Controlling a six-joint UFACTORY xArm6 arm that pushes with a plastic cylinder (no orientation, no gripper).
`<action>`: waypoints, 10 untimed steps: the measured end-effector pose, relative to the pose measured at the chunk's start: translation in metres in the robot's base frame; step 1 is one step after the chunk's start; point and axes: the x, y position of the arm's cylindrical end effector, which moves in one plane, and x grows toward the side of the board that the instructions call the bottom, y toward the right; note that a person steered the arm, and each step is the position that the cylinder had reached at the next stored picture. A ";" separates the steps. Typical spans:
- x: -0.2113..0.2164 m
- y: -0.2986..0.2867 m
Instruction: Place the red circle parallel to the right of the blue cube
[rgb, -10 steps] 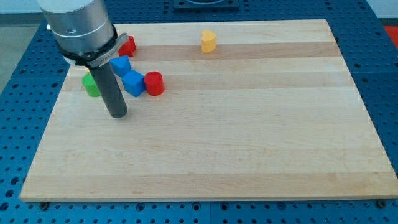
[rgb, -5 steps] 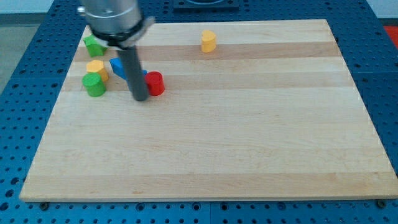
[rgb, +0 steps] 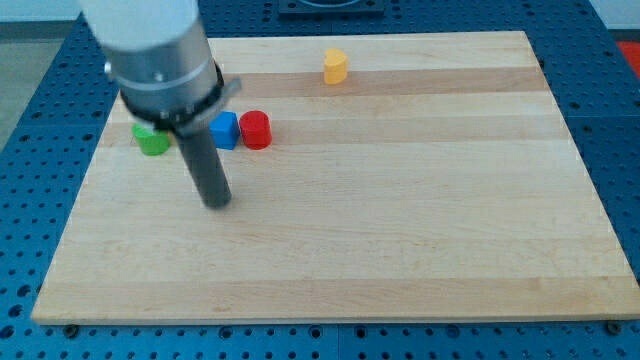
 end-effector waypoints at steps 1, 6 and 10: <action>-0.016 -0.003; -0.053 -0.034; -0.063 0.096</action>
